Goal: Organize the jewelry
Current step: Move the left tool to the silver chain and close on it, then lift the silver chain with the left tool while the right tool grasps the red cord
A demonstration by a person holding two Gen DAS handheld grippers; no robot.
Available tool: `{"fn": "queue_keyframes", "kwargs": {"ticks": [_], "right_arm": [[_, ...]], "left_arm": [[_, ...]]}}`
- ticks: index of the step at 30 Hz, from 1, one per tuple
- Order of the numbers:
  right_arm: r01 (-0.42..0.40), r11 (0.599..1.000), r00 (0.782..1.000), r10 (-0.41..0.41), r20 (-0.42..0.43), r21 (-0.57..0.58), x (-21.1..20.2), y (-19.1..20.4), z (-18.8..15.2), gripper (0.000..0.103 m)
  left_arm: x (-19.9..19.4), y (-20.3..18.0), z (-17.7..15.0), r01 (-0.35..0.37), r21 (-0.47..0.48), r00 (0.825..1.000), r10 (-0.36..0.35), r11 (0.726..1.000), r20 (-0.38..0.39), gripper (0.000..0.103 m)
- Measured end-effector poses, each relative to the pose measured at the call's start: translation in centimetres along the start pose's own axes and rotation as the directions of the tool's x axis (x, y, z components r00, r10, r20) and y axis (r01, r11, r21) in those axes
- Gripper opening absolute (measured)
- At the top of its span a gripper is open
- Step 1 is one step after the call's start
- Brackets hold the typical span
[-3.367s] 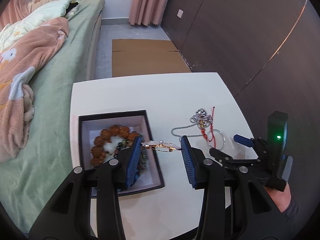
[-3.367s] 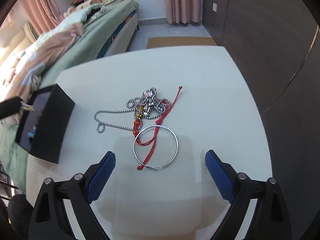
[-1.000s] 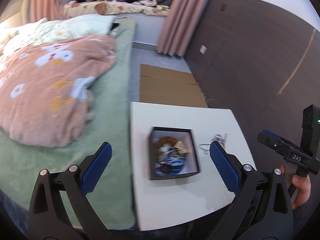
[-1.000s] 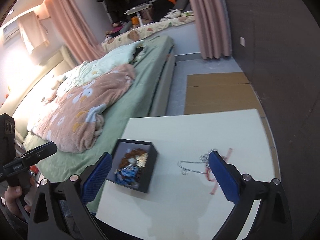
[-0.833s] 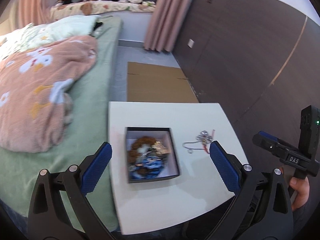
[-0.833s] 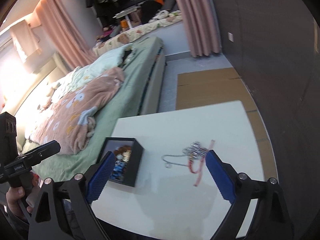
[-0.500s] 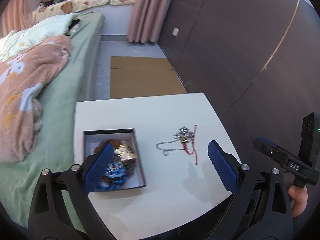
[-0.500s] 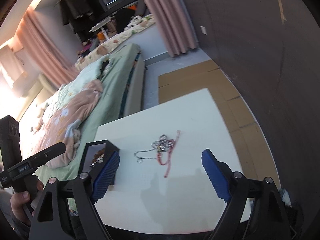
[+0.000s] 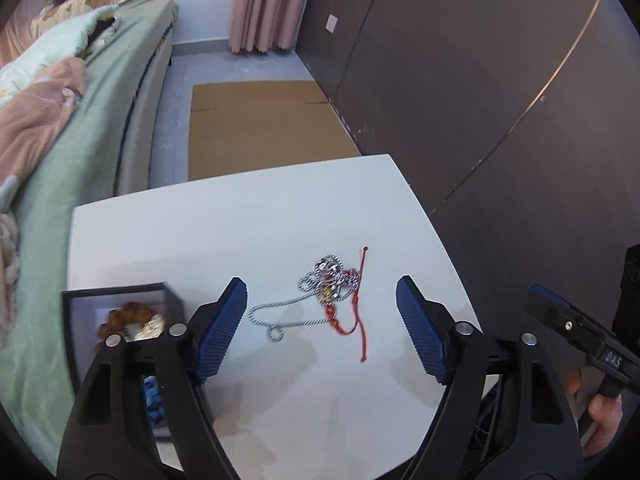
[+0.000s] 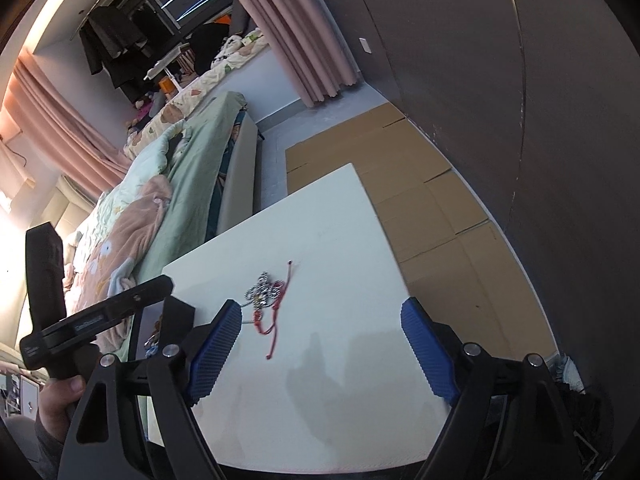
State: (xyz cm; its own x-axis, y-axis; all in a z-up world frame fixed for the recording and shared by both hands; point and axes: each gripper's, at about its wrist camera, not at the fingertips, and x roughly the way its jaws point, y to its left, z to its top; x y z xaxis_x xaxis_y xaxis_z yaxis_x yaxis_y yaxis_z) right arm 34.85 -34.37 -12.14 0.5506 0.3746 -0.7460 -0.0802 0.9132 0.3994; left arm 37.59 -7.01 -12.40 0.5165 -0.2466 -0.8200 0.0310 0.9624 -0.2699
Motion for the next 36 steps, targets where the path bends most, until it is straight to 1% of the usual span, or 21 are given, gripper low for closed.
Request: {"fn": "queue_keyframes", "kwargs": {"ticks": [3,4,6,12,14,16,17,19,20,21,22,23,25,29,31,35,36], "right_arm": [[0.005,1.0,1.0,-0.004,-0.008,0.014,0.6,-0.8,0.3,0.081],[0.004,1.0,1.0,-0.004,-0.009,0.017,0.8,-1.0,0.4,0.081],[0.003,1.0,1.0,-0.002,-0.009,0.025,0.9,-1.5,0.2,0.081],[0.006,0.998,1.0,-0.005,-0.023,0.068,2.3,-3.3,-0.1,0.08],[0.006,0.996,1.0,-0.003,-0.028,0.088,2.8,-4.1,-0.3,0.08],[0.005,0.995,0.999,-0.001,-0.033,0.103,3.3,-4.5,-0.4,0.08],[0.005,0.994,0.999,-0.001,-0.036,0.11,3.5,-4.6,-0.5,0.08],[0.007,0.993,0.999,-0.002,-0.041,0.115,3.9,-4.8,-0.6,0.08],[0.007,0.993,0.999,-0.002,-0.043,0.115,4.0,-4.9,-0.6,0.08],[0.008,0.994,0.999,-0.003,-0.047,0.113,4.2,-4.8,-0.6,0.08],[0.009,0.994,0.999,-0.004,-0.05,0.111,4.3,-4.7,-0.6,0.08],[0.01,0.994,0.999,-0.004,-0.053,0.108,4.4,-4.6,-0.6,0.079],[0.011,0.995,0.998,-0.005,-0.061,0.099,4.6,-4.4,-0.7,0.076],[0.005,0.997,0.997,0.0,-0.072,0.077,5.1,-3.3,-0.5,0.075],[0.001,0.998,0.997,0.005,-0.078,0.067,5.2,-2.9,-0.3,0.074],[-0.006,0.999,0.995,0.01,-0.101,0.034,5.9,-1.4,-0.3,0.074],[-0.007,1.0,0.994,0.01,-0.109,0.024,6.2,-0.8,-0.3,0.073]], "left_arm": [[2.0,-0.7,0.8,-0.003,0.004,1.0,0.003,1.0,-0.024,0.074],[2.8,-0.9,1.0,-0.006,0.009,0.999,0.007,1.0,-0.036,0.071],[4.2,-1.3,1.3,-0.012,0.016,0.998,0.013,1.0,-0.058,0.068],[8.2,-1.7,1.7,-0.033,0.017,0.993,0.035,0.999,-0.111,0.065],[9.0,-1.9,1.6,-0.043,0.025,0.992,0.046,0.999,-0.121,0.064],[9.9,-2.0,1.5,-0.06,0.026,0.989,0.063,0.998,-0.134,0.053],[10.3,-1.9,1.4,-0.066,0.019,0.987,0.068,0.998,-0.143,0.049],[11.3,-1.6,1.1,-0.079,0.007,0.981,0.079,0.997,-0.175,0.033],[11.3,-1.6,1.0,-0.091,0.012,0.983,0.091,0.996,-0.162,0.031],[11.2,-1.7,0.9,-0.1,0.017,0.982,0.101,0.995,-0.158,0.026],[11.2,-1.5,0.8,-0.083,0.01,0.984,0.084,0.996,-0.16,0.018],[11.2,-1.4,0.8,-0.068,-0.001,0.984,0.067,0.998,-0.166,0.018],[10.9,-1.4,0.9,-0.084,0.007,0.984,0.084,0.996,-0.155,0.017],[9.0,-1.1,1.0,-0.052,0.012,0.99,0.053,0.999,-0.129,0.016],[8.0,-0.7,1.1,-0.04,0.005,0.992,0.041,0.999,-0.117,0.009],[5.3,0.4,1.4,-0.032,-0.004,0.996,0.032,0.999,-0.079,0.008],[4.8,0.6,1.4,-0.029,-0.004,0.997,0.029,1.0,-0.074,0.006]]}}
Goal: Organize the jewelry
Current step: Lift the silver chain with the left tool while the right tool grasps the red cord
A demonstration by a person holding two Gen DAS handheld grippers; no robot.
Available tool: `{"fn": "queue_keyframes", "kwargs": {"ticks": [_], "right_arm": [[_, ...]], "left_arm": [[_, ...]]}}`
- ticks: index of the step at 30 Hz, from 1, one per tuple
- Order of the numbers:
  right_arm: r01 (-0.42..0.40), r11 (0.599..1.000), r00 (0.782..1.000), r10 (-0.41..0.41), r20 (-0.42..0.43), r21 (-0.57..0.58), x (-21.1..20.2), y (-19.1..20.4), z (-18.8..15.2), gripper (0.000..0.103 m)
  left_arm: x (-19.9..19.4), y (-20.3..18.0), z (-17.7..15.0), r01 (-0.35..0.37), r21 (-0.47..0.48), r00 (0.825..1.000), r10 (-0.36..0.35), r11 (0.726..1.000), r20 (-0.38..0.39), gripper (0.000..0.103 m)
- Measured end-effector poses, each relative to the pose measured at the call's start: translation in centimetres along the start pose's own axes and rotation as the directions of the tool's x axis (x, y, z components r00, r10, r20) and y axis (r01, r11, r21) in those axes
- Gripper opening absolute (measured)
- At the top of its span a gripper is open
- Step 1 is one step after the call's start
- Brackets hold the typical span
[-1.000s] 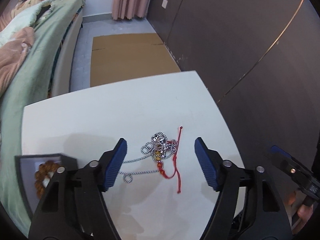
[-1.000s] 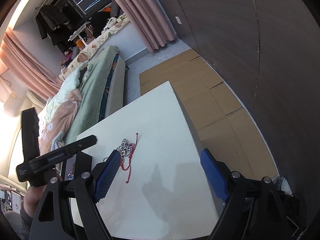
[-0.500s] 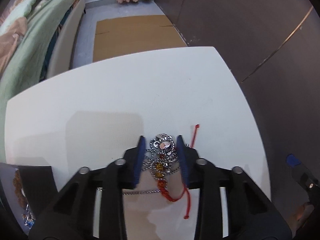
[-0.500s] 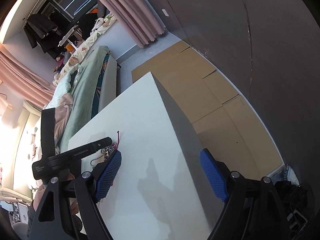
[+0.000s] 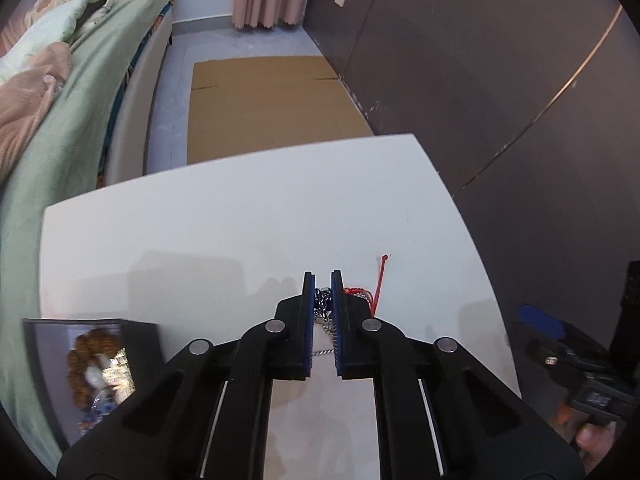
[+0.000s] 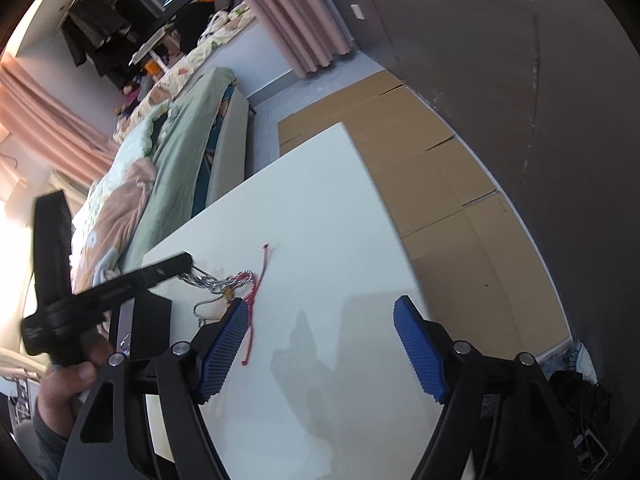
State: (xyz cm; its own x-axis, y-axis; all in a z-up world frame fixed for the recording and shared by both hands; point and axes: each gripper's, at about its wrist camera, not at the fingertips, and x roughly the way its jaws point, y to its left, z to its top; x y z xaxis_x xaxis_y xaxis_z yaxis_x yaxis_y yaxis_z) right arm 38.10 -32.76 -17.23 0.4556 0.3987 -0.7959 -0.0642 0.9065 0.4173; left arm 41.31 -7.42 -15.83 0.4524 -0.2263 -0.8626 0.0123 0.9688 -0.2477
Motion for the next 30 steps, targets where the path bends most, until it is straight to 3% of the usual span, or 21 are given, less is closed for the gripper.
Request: {"fn": "queue_keyframes", "kwargs": {"ticks": [14,26,30], "right_arm": [[0.042,0.986,0.993,-0.059,-0.102,-0.16,5.2,7.0,0.1,0.069],[0.136,0.928,0.966,-0.202,-0.161,-0.347,10.3,12.0,-2.0,0.056],[0.19,0.89,0.957,-0.263,-0.126,-0.415,10.6,13.0,-2.7,0.055]], "left_arm": [[-7.4,2.9,0.1,0.024,-0.007,0.994,-0.023,1.0,0.103,0.006],[-13.4,5.0,0.5,0.002,-0.009,0.981,0.0,1.0,0.193,0.006],[-15.3,5.2,0.6,-0.003,-0.003,0.975,0.003,1.0,0.221,0.006]]}}
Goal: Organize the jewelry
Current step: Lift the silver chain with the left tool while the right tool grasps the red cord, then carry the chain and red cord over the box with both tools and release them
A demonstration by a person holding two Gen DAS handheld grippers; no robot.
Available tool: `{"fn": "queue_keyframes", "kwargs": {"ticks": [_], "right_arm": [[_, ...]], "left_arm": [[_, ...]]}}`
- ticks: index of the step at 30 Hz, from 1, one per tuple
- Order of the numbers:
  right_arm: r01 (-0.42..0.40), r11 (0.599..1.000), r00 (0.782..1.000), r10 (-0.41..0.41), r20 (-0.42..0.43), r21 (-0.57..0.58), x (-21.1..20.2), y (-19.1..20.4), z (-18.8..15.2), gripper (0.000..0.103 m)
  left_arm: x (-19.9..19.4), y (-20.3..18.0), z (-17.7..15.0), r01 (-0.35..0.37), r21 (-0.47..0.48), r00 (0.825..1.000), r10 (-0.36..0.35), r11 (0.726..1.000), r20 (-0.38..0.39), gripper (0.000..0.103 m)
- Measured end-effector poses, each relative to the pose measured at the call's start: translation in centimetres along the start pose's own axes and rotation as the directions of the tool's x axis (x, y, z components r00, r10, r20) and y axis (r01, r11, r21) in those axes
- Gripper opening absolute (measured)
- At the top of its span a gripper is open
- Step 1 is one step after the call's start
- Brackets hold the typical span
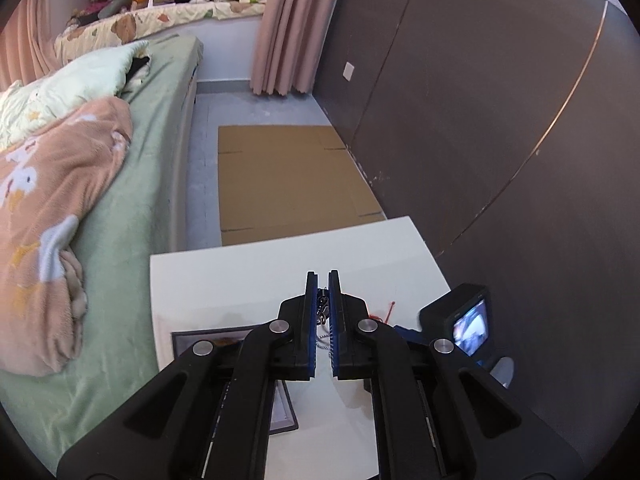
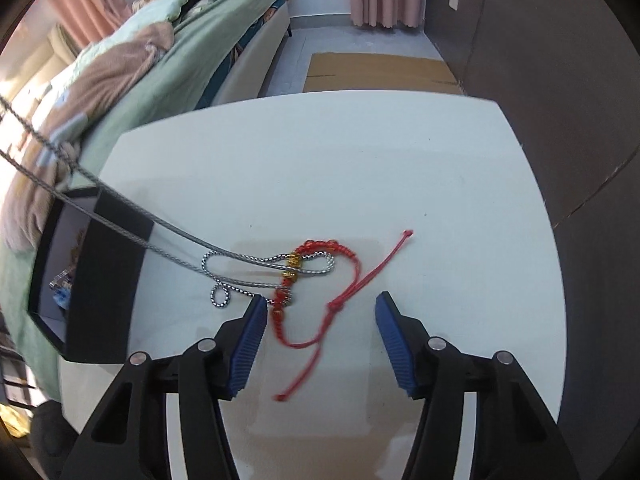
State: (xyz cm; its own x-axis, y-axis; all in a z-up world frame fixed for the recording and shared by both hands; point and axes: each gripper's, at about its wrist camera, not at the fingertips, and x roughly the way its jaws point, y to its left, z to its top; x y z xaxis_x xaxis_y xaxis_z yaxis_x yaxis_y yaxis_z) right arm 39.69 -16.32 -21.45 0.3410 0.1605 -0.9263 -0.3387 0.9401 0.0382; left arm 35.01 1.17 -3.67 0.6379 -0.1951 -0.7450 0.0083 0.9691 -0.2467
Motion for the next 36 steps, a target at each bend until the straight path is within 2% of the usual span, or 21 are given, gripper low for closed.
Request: {"fn": "queue_keyframes", "kwargs": {"ticks": [3,4,5,6,8,16,25,36], "right_arm": [[0.052,0.997,0.999,-0.052,0.004,-0.055,-0.1,0.7,-0.4,0.04],[0.045,0.997,0.999,-0.045,0.003,-0.063,-0.2,0.8,-0.4,0.028],[0.038,0.997,0.999,-0.038,-0.002,-0.071,-0.3,0.9,-0.5,0.011],[0.029,0.997,0.999,-0.03,-0.013,-0.071,-0.4,1.0,-0.4,0.008],[0.036,0.998,0.999,-0.037,-0.027,-0.061,-0.6,0.8,-0.5,0.008],[-0.055,0.998,0.998,0.055,0.014,0.022,-3.4,-0.8,-1.6,0.008],[-0.073,0.996,0.997,0.072,0.017,0.048,-4.4,-1.5,-3.0,0.008],[-0.168,0.985,0.975,0.161,0.155,0.039,-10.8,-0.4,-2.2,0.008]], "left_arm": [[-1.3,-0.1,0.5,0.0,0.006,1.0,-0.001,1.0,0.019,0.006],[-1.7,-0.1,0.7,0.001,0.006,1.0,-0.001,1.0,0.026,0.006],[-1.9,-0.2,0.8,0.001,0.006,1.0,-0.001,1.0,0.03,0.006],[-2.3,-0.2,0.9,0.001,0.007,0.999,-0.002,1.0,0.036,0.006],[-3.0,-0.3,1.2,0.001,0.009,0.999,-0.002,1.0,0.047,0.006],[-6.7,-1.0,2.4,-0.01,0.032,0.994,0.006,0.999,0.113,0.006],[-11.8,-2.4,4.7,-0.027,0.063,0.981,0.014,0.998,0.195,0.006],[-16.5,-2.1,5.7,-0.073,0.075,0.964,0.052,0.995,0.259,0.006]]}}
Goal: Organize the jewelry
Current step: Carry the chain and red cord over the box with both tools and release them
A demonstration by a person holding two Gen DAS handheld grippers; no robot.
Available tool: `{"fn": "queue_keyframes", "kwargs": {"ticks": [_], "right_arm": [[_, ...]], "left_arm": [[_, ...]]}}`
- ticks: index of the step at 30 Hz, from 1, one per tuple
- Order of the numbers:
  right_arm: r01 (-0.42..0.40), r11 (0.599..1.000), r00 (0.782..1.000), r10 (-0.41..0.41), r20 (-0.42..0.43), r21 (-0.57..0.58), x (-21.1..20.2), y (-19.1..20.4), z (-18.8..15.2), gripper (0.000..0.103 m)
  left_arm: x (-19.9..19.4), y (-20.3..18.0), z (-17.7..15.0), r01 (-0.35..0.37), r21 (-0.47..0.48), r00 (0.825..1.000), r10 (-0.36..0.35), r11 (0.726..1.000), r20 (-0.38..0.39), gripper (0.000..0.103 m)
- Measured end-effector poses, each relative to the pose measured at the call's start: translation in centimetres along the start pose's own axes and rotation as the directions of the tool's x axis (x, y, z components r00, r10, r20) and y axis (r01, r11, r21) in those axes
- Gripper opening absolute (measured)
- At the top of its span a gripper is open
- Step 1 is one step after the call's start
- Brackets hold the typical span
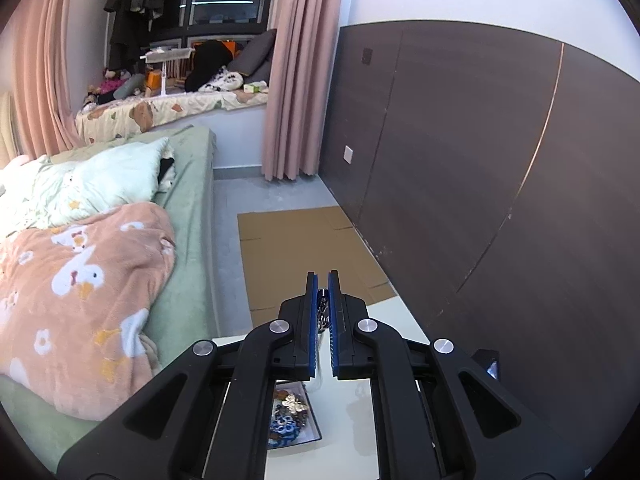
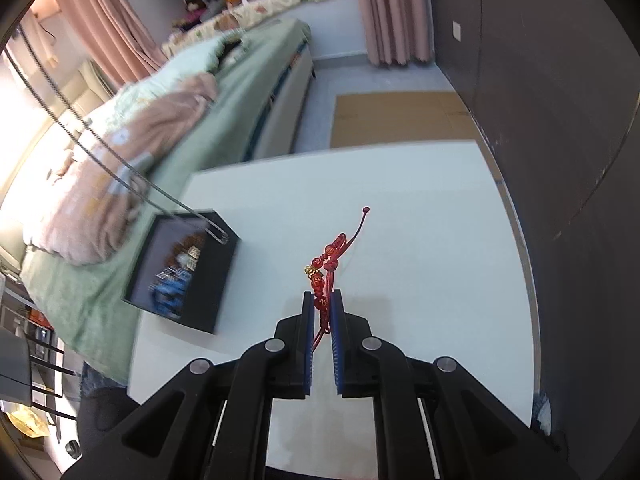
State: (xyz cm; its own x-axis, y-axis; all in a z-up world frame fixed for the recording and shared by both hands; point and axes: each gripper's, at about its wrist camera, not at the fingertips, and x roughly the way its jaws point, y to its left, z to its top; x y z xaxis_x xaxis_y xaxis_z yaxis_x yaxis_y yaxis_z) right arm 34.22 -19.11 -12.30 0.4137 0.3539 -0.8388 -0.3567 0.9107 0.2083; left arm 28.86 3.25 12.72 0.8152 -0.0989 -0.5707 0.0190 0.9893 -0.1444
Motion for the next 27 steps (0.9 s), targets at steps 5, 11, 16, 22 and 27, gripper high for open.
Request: {"fn": "queue_keyframes", "kwargs": {"ticks": [5,11,16,22,27], "right_arm": [[-0.043,0.999,0.996,0.044,0.072,-0.013,-3.2,1.7,1.3,0.008],[-0.067,0.997,0.99,0.072,0.124,-0.044,-5.9,3.6,2.3,0.008],[-0.082,0.995,0.986,0.09,0.141,-0.063,-6.7,5.0,2.8,0.008],[-0.095,0.992,0.985,0.106,0.137,-0.081,-6.7,6.5,2.8,0.008],[-0.087,0.991,0.986,0.1,0.133,-0.097,-6.6,7.7,3.0,0.008]], "left_arm": [[-1.3,0.2,0.4,-0.014,0.011,1.0,0.014,1.0,0.018,0.006],[-2.1,0.5,0.1,-0.024,0.015,0.999,0.024,1.0,0.025,0.006],[-1.6,1.3,-0.4,-0.017,0.001,1.0,0.017,1.0,0.008,0.006],[1.0,3.1,-2.5,0.013,-0.047,0.999,-0.015,0.999,-0.047,0.006],[4.0,4.6,-5.3,0.06,-0.107,0.99,-0.073,0.992,-0.121,0.009]]}}
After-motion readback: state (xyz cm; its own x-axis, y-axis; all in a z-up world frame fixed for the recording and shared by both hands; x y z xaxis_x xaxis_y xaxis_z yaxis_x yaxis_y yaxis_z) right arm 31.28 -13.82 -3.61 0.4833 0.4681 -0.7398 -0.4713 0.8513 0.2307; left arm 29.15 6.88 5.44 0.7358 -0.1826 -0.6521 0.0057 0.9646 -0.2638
